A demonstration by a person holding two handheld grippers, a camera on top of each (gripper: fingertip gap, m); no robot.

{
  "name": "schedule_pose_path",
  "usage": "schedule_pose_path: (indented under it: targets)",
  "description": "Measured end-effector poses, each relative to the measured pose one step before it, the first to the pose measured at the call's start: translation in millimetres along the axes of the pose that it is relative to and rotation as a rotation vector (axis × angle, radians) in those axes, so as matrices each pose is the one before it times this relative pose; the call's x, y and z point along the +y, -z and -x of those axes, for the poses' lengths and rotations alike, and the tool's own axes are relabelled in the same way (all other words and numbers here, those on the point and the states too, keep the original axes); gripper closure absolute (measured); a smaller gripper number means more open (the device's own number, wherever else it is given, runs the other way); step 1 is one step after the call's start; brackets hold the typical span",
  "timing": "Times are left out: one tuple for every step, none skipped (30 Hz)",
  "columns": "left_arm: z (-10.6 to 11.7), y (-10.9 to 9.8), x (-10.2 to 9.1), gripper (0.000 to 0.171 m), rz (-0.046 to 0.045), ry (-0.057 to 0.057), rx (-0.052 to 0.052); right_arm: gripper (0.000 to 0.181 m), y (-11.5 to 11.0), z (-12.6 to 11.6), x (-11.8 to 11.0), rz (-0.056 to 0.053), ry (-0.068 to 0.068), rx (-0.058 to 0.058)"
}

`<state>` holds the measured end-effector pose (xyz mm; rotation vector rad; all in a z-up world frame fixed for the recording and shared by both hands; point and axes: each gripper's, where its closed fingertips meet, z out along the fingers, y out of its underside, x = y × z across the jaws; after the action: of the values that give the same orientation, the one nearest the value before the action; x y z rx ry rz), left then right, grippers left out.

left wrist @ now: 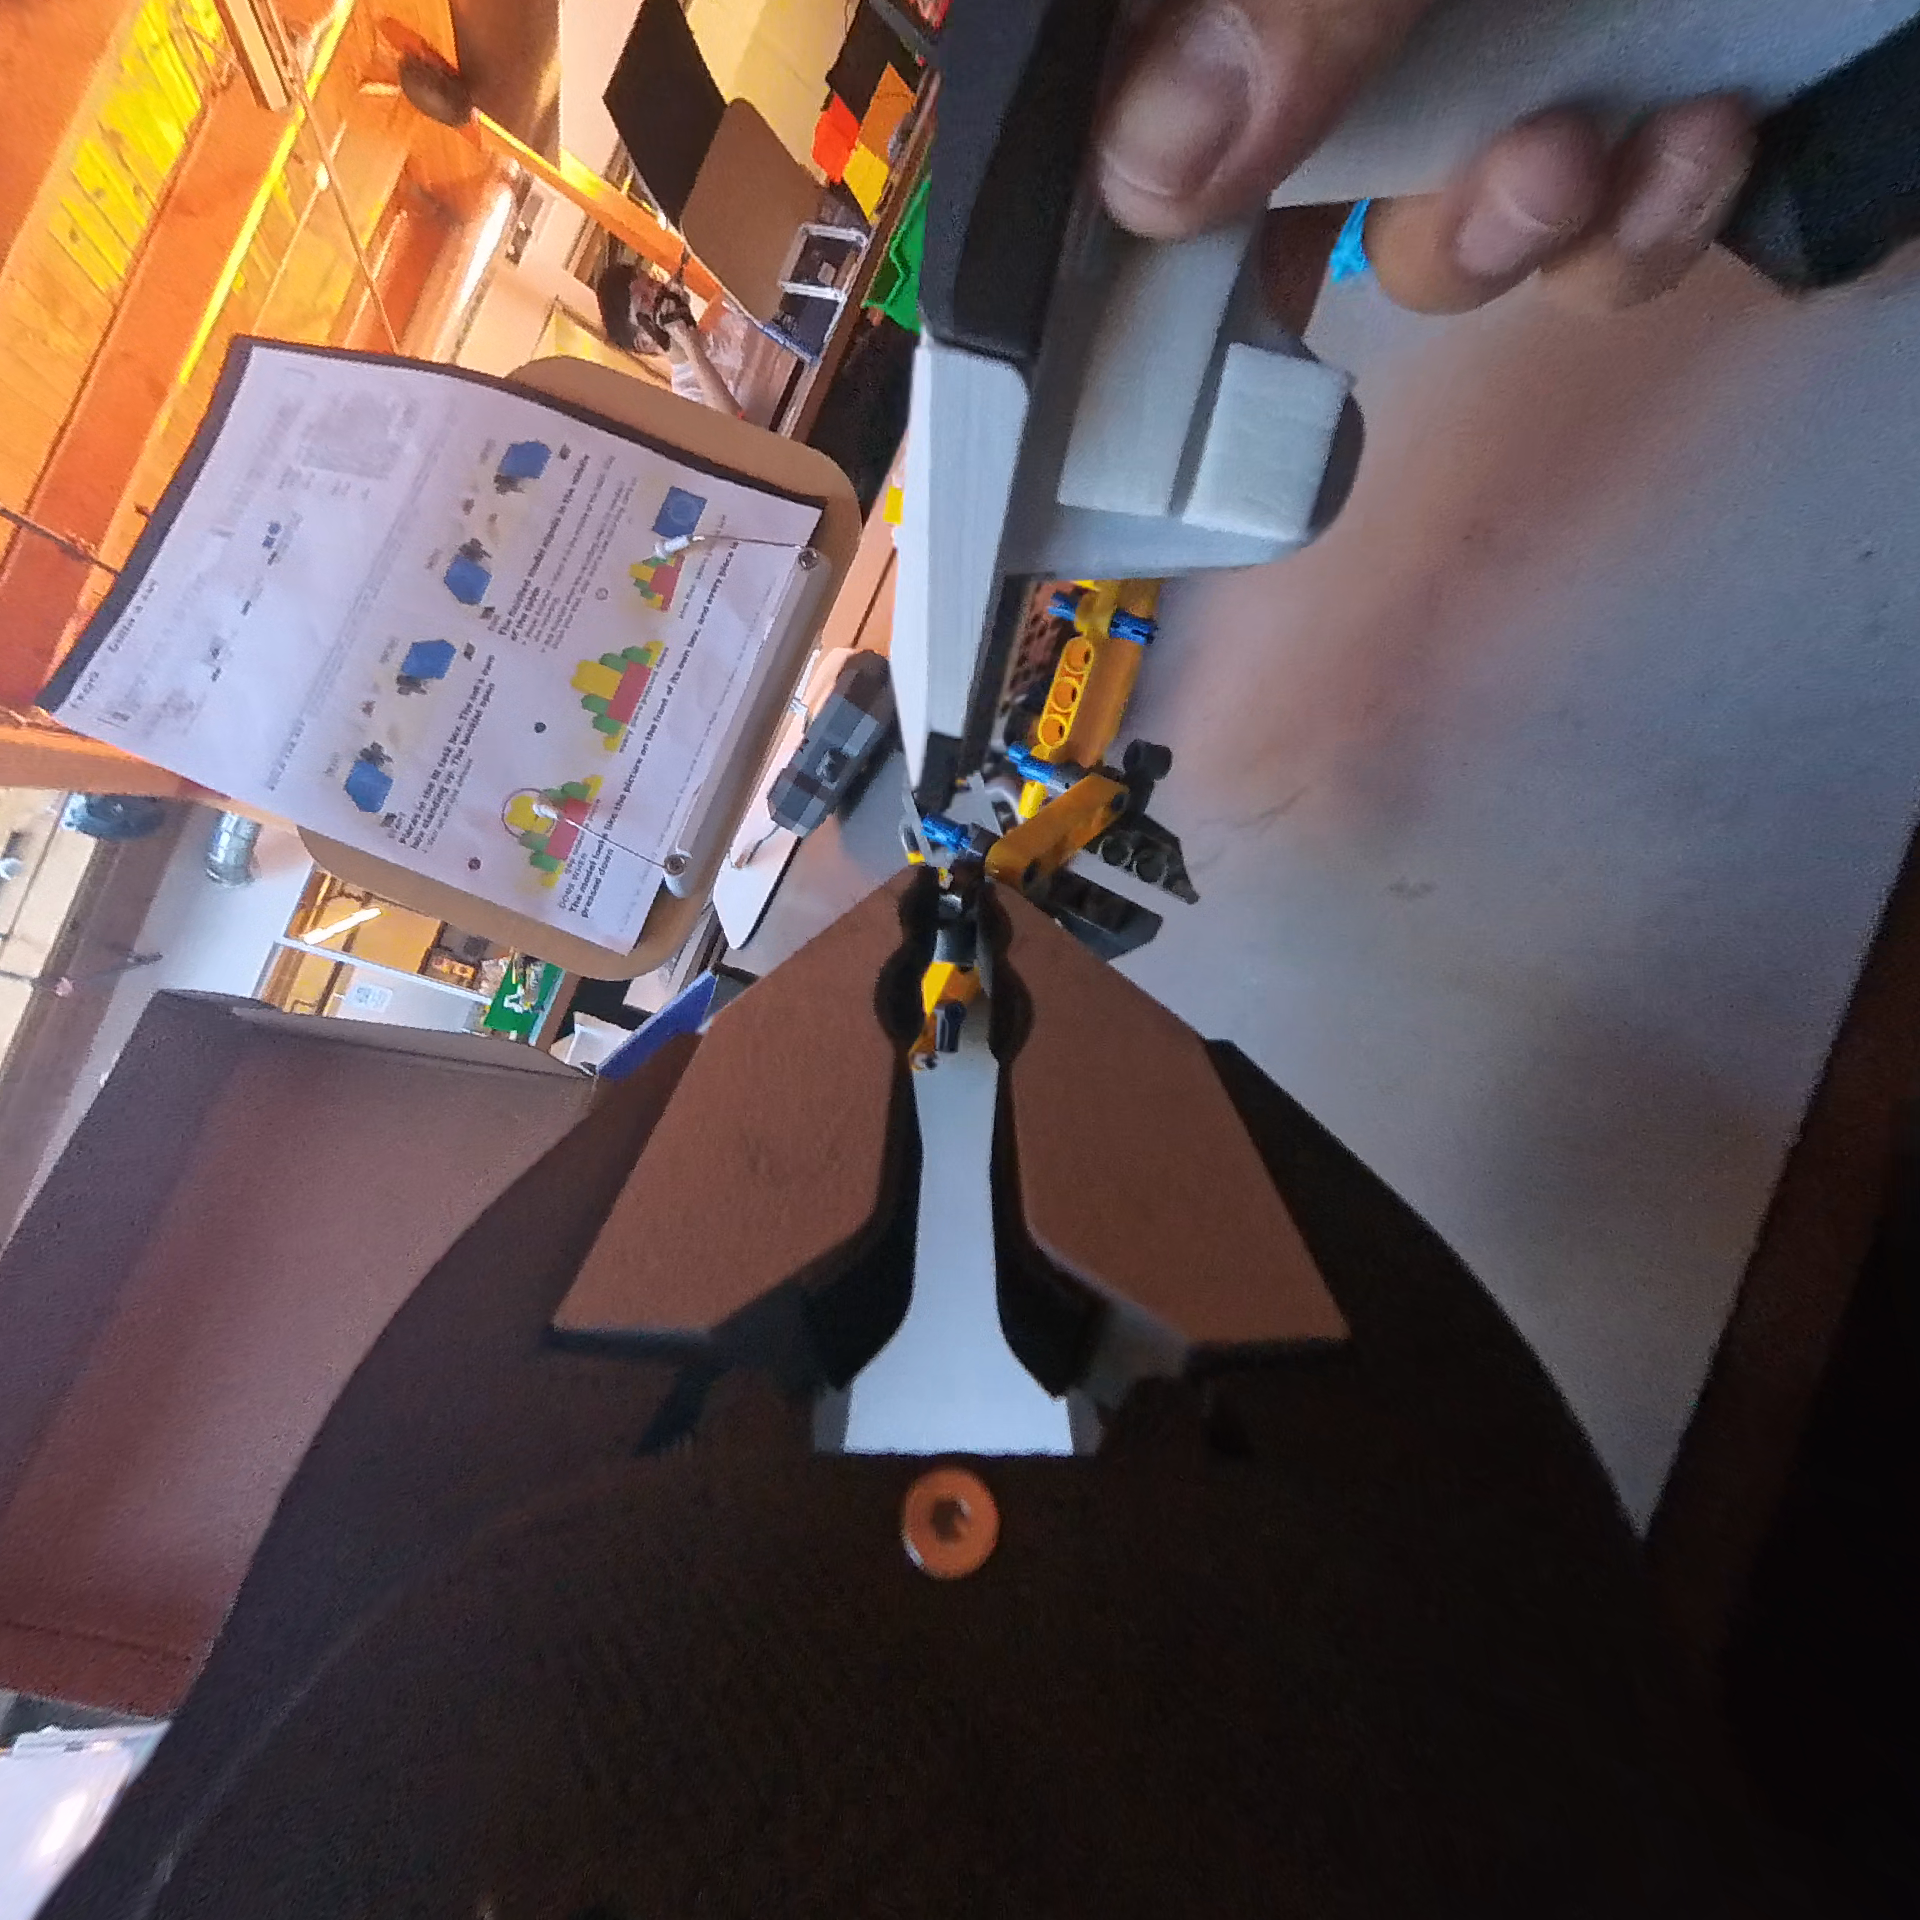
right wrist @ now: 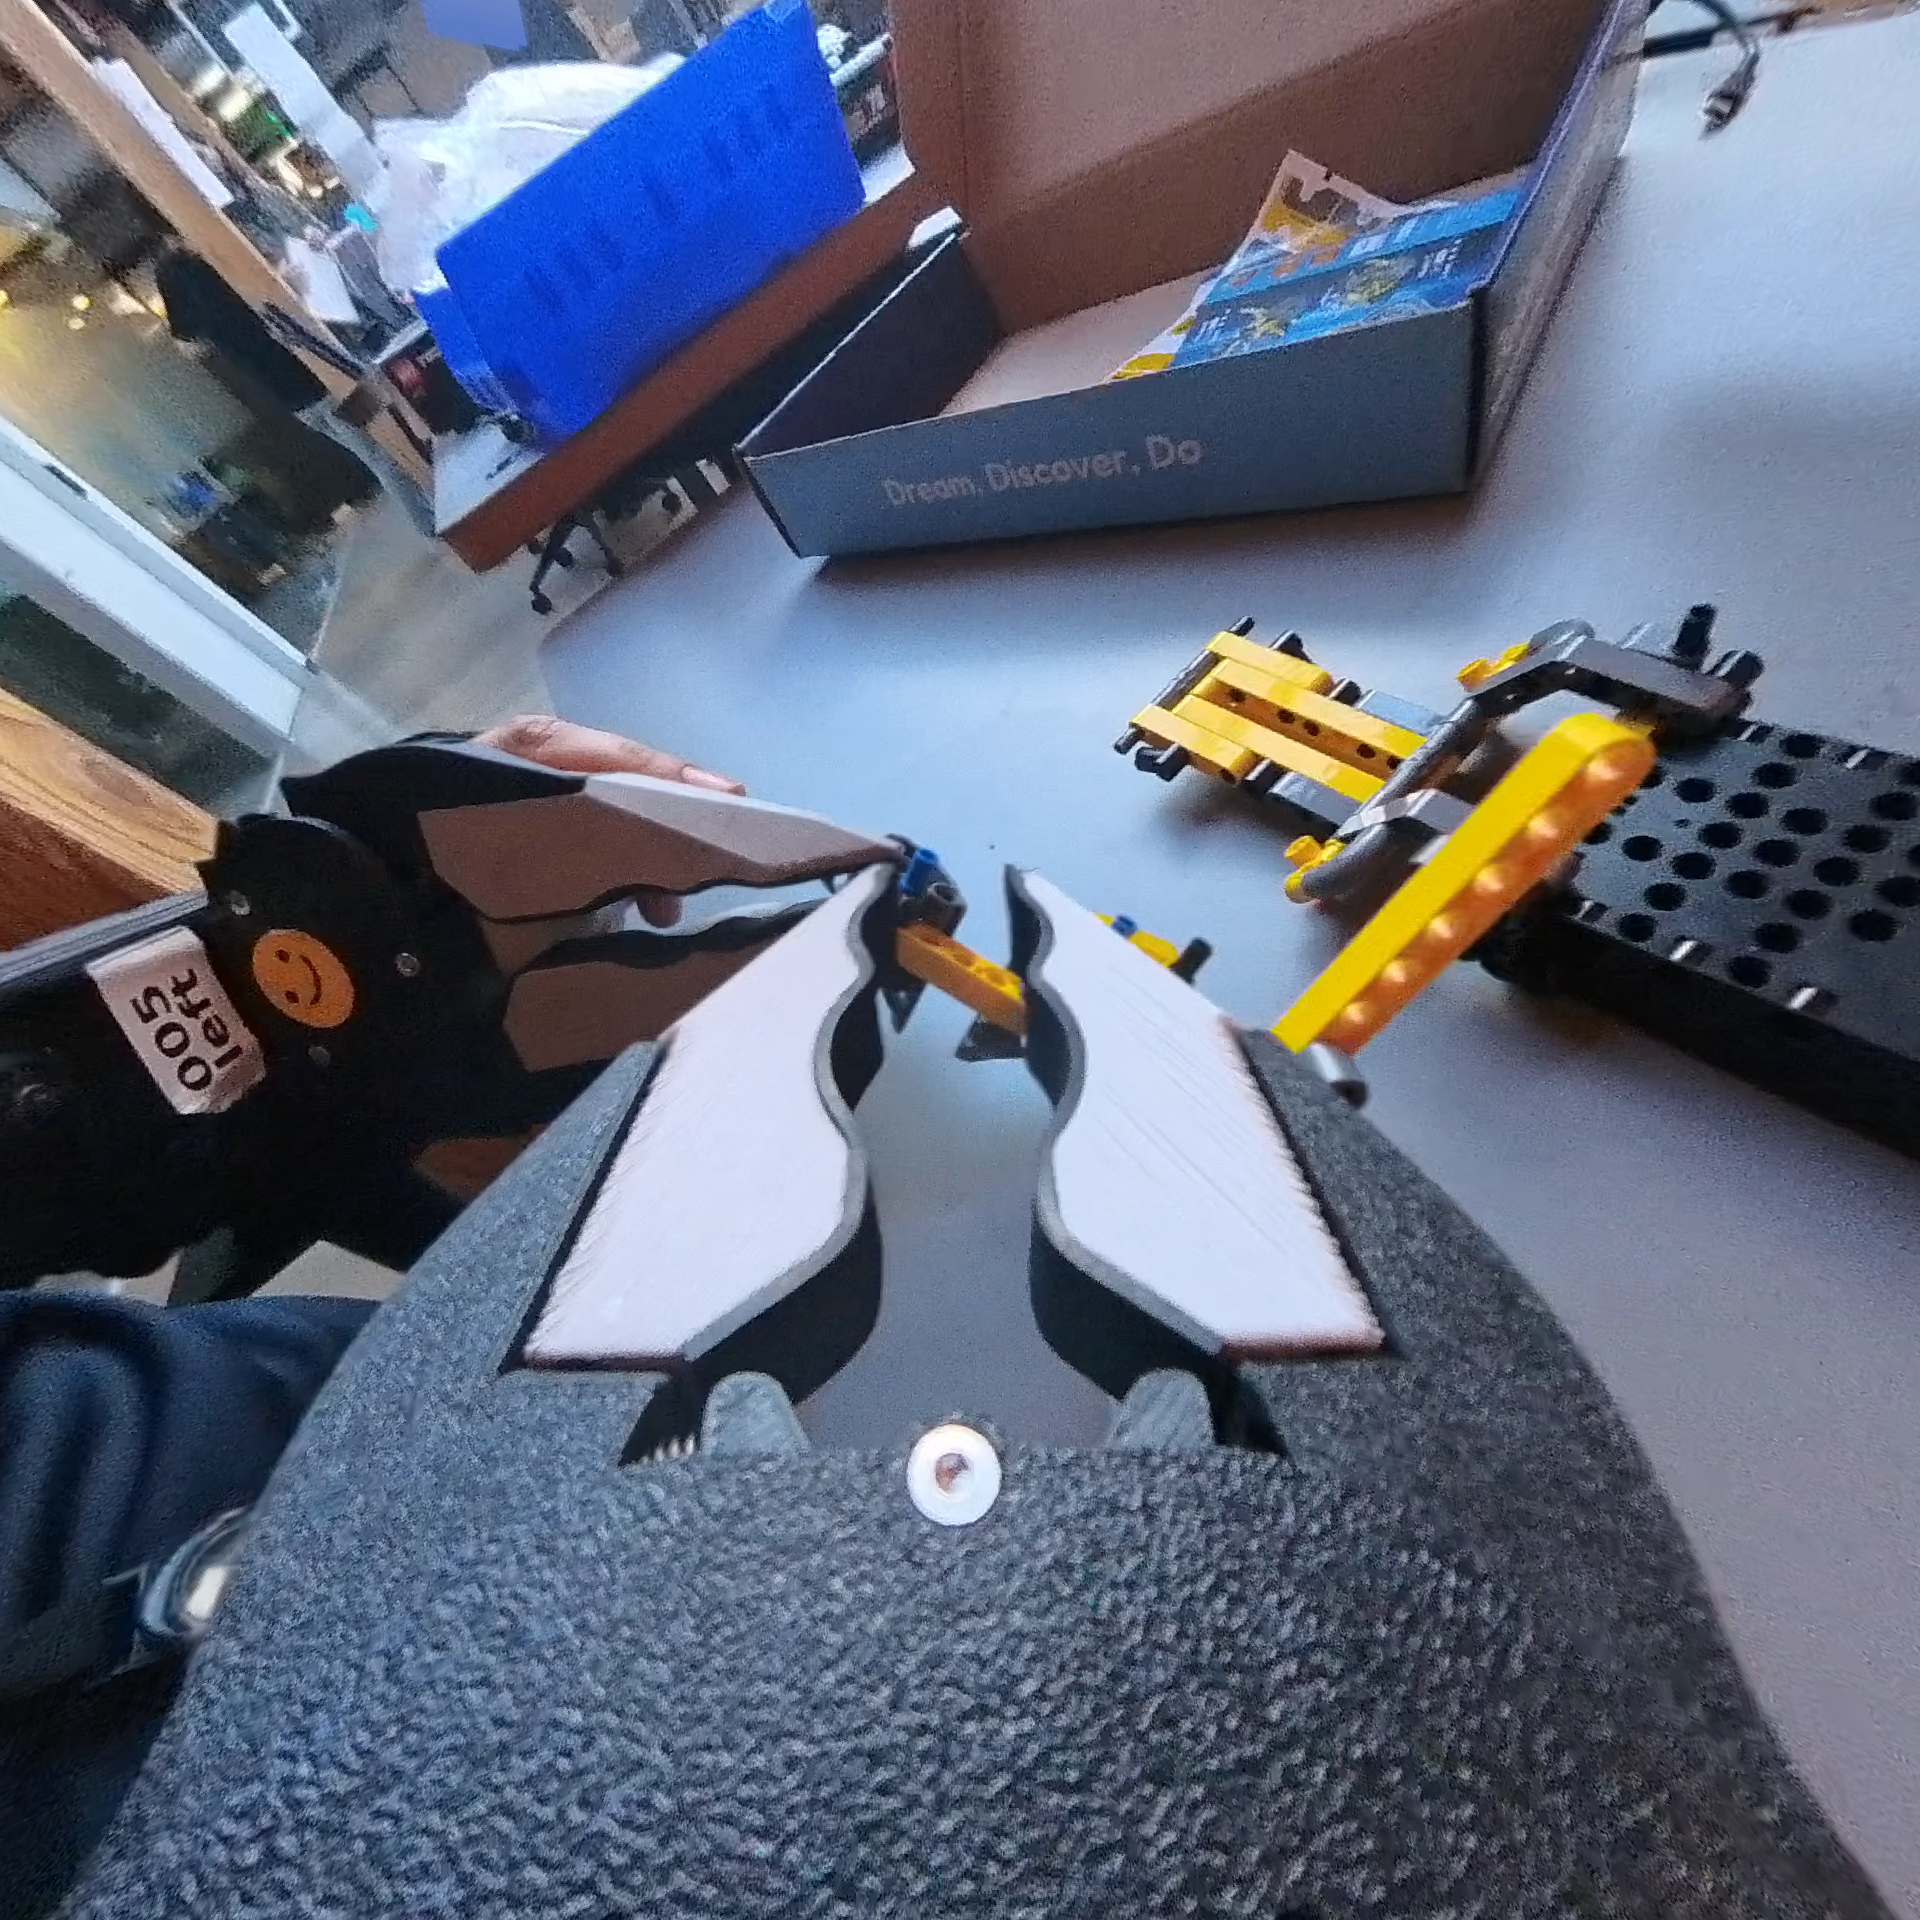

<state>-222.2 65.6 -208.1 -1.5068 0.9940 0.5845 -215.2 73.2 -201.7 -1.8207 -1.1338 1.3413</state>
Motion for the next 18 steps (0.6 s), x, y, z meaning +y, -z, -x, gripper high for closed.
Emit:
schedule_pose_path:
  targets:
    - [-0.97,-0.90,1.61,0.166,0.00836,0.0031,0.0065,0.158,-1.51,-0.61,0.88,-0.0032,0.0042,0.0109]
    - [-1.03,-0.38,0.27,0.166,-0.00038,0.0111,0.0084,0.157,-0.72,-1.93,0.15,-0.0052,0.0193,0.0192]
    - [-0.34,0.16,-0.83,0.166,-0.00569,0.0152,0.0061,0.159,-0.04,-2.92,-0.85,-0.0105,0.0344,0.0273]
    - [-0.01,0.22,-1.06,0.166,-0.00462,0.0113,0.0030,0.164,0.75,-2.53,-1.94,-0.0170,0.0512,0.0316]
    - [0.57,0.08,-1.09,0.166,-0.00387,0.0090,-0.0021,0.167,1.89,-0.99,-3.55,-0.0246,0.0699,0.0360]
    - [0.95,-0.02,-1.12,0.166,-0.00471,0.0140,-0.0031,0.171,2.62,-1.03,-3.60,-0.0196,0.0849,0.0464]
    - [0.32,-0.32,-0.65,0.166,-0.00407,0.0241,0.0029,0.176,1.66,-2.49,-1.43,0.0010,0.0855,0.0543]
    - [0.21,-0.43,0.23,0.166,-0.00475,0.0260,0.0051,0.177,0.35,-2.59,0.97,0.0208,0.0652,0.0437]
    - [-0.67,-0.58,0.75,0.166,-0.00589,0.0153,0.0090,0.177,-0.33,-0.06,1.12,0.0219,0.0233,0.0117]
    - [-1.39,0.12,-0.66,0.166,-0.01555,-0.0032,0.0089,0.177,0.32,4.47,-2.12,-0.0027,-0.0282,-0.0337]
    - [-1.19,0.68,-1.81,0.166,-0.02222,-0.0207,0.0031,0.172,1.60,7.52,-5.23,-0.0256,-0.0634,-0.0639]
    - [1.64,0.35,0.49,0.167,-0.00139,-0.0236,-0.0153,0.164,2.08,6.57,-5.47,-0.0290,-0.0714,-0.0627]
    - [0.38,0.35,0.59,0.167,0.00394,-0.0162,-0.0028,0.166,1.20,4.07,-3.15,-0.0169,-0.0715,-0.0502]
    - [0.96,0.55,-0.11,0.167,-0.00248,-0.0067,-0.0043,0.169,0.45,2.15,-1.00,-0.0032,-0.0725,-0.0423]
    - [1.92,0.76,0.01,0.166,-0.00494,-0.0006,-0.0086,0.166,0.50,1.86,-0.43,-0.0020,-0.0668,-0.0403]
    - [1.22,0.09,1.45,0.166,0.00294,0.0001,-0.0011,0.165,1.07,1.93,-1.20,-0.0097,-0.0525,-0.0347]
    - [1.17,-0.02,2.29,0.166,0.00661,-0.0018,-0.0019,0.165,1.34,1.89,-1.48,-0.0136,-0.0325,-0.0249]
    - [1.33,-0.08,2.15,0.166,0.00332,-0.0026,-0.0040,0.166,1.06,2.64,-0.65,-0.0082,-0.0125,-0.0205]
